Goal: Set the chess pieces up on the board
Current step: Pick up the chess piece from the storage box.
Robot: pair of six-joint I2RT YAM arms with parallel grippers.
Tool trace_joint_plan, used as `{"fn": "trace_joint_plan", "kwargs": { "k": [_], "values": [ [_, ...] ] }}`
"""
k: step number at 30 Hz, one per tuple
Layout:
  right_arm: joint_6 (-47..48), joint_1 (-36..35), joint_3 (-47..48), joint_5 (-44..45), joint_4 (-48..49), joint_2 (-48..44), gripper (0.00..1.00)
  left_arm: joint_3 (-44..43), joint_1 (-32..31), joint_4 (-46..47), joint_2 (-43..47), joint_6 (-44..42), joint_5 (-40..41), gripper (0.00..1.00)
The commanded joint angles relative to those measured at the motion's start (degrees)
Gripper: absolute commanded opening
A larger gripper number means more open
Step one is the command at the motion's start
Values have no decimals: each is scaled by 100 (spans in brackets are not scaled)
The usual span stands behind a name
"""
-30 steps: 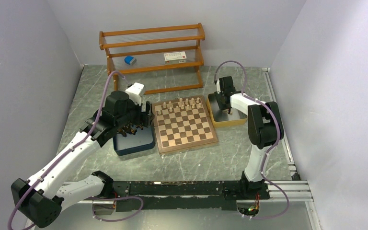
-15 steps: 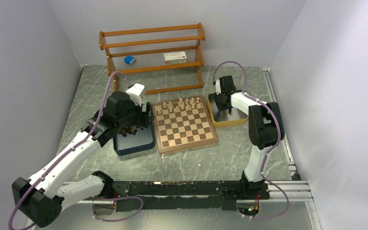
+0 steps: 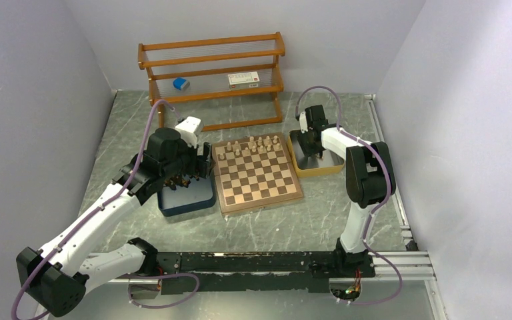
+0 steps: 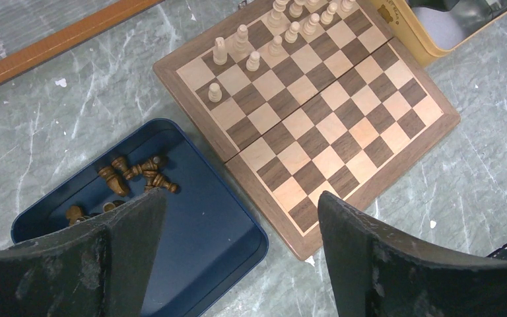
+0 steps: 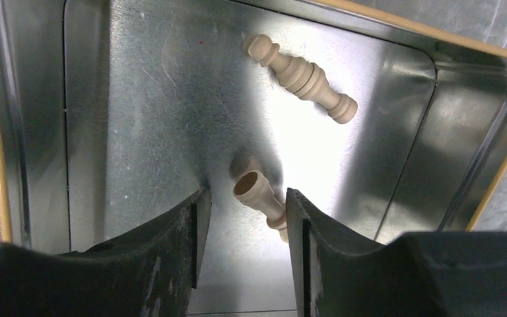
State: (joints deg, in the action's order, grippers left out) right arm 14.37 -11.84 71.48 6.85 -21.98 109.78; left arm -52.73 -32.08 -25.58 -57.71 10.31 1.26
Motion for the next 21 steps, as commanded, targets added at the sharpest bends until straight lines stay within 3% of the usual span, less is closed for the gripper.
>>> {"fn": "trace_joint_plan", "kwargs": {
  "k": [1, 21],
  "values": [
    [113, 50, 72, -166, -127, -66, 51, 30, -12, 107, 55, 65, -73, 89],
    [626, 84, 453, -47, -835, 352, 45, 36, -18, 159, 103, 93, -134, 89]
  ]
}}
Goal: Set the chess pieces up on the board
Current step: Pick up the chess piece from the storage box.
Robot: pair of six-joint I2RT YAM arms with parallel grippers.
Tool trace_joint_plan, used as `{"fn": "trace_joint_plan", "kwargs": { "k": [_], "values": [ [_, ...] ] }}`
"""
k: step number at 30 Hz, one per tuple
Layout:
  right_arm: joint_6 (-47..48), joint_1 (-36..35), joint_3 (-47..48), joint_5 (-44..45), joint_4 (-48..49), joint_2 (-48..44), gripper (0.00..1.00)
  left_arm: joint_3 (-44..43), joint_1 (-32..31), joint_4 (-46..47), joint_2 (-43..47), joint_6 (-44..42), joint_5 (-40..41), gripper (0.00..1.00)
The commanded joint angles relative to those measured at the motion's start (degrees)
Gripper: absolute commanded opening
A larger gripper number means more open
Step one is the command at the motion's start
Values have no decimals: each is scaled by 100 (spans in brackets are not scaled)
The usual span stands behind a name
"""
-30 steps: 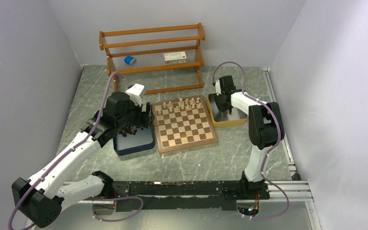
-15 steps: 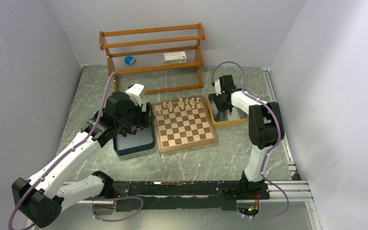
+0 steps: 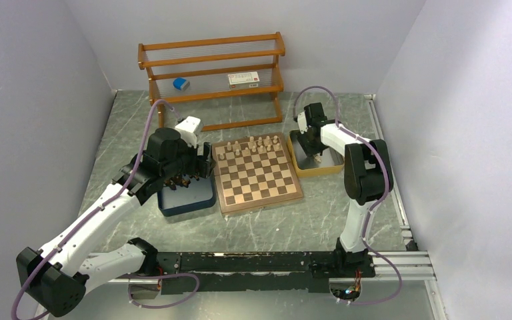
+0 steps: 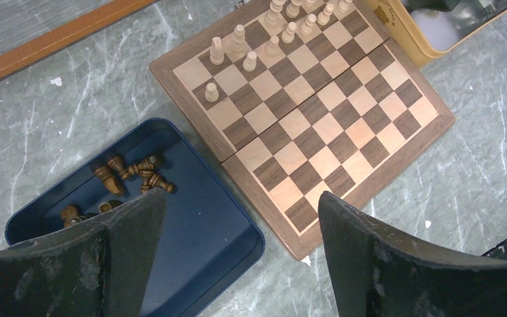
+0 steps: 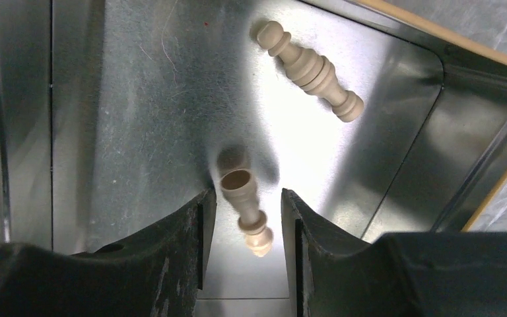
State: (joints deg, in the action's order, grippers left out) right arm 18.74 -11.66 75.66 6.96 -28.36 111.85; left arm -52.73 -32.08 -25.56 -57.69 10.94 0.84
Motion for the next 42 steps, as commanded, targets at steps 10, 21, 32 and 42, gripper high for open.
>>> {"fn": "trace_joint_plan", "kwargs": {
  "k": [10, 21, 32, 42],
  "values": [
    [163, 85, 97, -299, -103, 364, 37, 28, -18, 140, 109, 29, -93, 89],
    [-200, 85, 46, -144, 59, 220, 21, -9, -18, 72, 44, -95, -131, 88],
    [-1114, 77, 104, 204, 15, -879, 18, 1, -17, 122, 118, -29, -203, 86],
    [-3081, 80, -443, -1633, 1071, -1871, 16, -176, -18, 302, -6, 374, -222, 83]
  ]
}}
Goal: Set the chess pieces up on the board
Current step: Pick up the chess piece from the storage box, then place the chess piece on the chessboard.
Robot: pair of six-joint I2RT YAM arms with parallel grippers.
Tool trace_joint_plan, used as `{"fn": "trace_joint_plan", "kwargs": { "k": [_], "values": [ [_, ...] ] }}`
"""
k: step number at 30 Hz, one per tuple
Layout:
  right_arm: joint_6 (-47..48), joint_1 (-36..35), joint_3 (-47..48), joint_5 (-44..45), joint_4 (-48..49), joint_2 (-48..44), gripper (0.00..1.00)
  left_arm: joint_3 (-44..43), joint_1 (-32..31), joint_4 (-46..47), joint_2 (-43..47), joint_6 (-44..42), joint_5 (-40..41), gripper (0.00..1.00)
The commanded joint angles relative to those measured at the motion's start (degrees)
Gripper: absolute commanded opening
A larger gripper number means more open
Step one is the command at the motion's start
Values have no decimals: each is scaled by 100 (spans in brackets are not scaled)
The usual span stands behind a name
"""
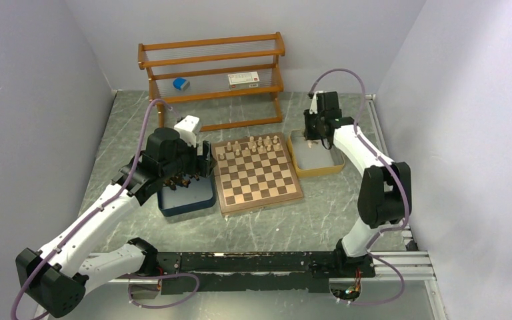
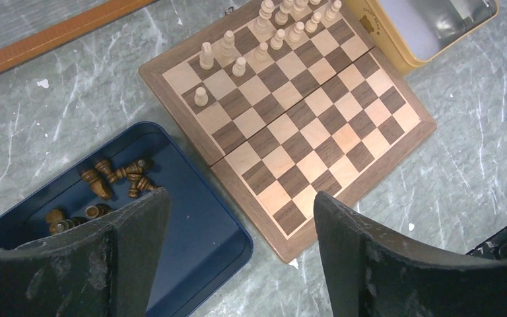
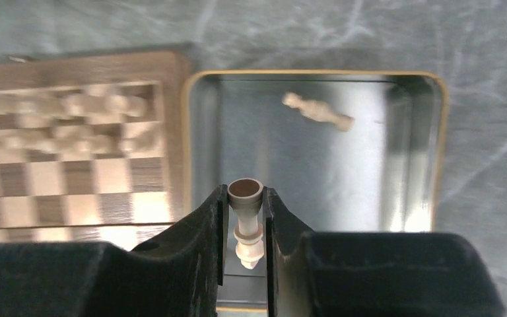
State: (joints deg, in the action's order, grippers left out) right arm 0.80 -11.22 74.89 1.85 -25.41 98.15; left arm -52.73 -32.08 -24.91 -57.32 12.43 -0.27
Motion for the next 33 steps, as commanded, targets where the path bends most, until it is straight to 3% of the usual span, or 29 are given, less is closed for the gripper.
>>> {"fn": "trace_joint_plan", "kwargs": {
  "k": [1, 8, 17, 26, 28, 33],
  "values": [
    [-1645, 34, -558, -1319, 1054, -638, 16, -260, -18, 209, -96, 233, -68, 84],
    [-4019, 26, -1907, -2097, 3125, -1699, 17, -1103, -14, -168, -478, 228, 19, 85],
    [-7008, -2, -3209, -2243, 5341, -2307, 17, -1114, -16, 952, -651, 720, -347, 83],
    [-8522, -292, -3687, -2099, 6347, -2306, 17, -1228, -33, 2390, -1554, 1213, -1887, 76],
    [-8761, -371, -3746, -2059, 6383, -2293, 18, -1278, -115, 2677, -1745, 1157, -1879, 75],
    [-9466, -473, -3992, -2080, 6704, -2152, 19, -1667, -536, 2431, -2224, -82, -1130, 74]
  ]
}}
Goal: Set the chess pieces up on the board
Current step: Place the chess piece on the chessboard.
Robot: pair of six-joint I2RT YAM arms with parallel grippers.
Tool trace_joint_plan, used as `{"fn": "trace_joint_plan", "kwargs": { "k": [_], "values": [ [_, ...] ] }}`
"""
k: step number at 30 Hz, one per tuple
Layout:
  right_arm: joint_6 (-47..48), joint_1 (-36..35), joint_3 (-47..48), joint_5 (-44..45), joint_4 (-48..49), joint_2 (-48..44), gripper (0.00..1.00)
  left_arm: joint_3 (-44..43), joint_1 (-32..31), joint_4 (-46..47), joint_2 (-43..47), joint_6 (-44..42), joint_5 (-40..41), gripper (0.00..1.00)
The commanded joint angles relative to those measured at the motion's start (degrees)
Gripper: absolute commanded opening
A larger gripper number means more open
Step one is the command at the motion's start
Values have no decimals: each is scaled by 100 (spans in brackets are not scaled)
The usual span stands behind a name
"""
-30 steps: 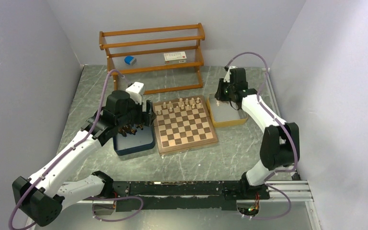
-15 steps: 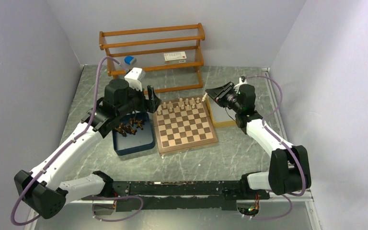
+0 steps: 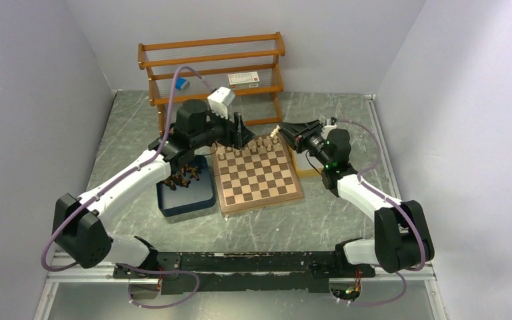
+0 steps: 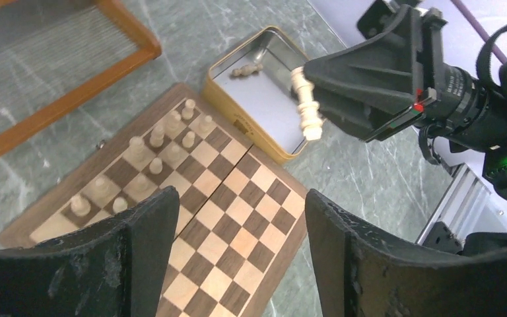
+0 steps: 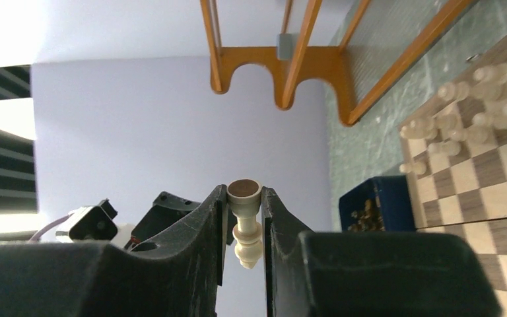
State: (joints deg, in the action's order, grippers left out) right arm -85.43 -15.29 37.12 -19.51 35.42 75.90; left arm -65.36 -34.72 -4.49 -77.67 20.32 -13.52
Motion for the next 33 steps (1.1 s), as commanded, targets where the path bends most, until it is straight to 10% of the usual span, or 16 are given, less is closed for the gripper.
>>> {"fn": "trace_joint_plan", "kwargs": {
  "k": [1, 16, 33],
  "values": [
    [-950, -77, -251, 35, 686, 119, 18, -357, -296, 575, -205, -1105, 104, 71],
    [-1603, -269, -420, -19, 1245, 442, 18, 1122, -806, 2896, 214, -4865, -803, 69],
    [-1873, -271, -483, -151, 1684, 665, 18, 1251, -1417, 3402, -352, -6226, -100, 56]
  ]
}}
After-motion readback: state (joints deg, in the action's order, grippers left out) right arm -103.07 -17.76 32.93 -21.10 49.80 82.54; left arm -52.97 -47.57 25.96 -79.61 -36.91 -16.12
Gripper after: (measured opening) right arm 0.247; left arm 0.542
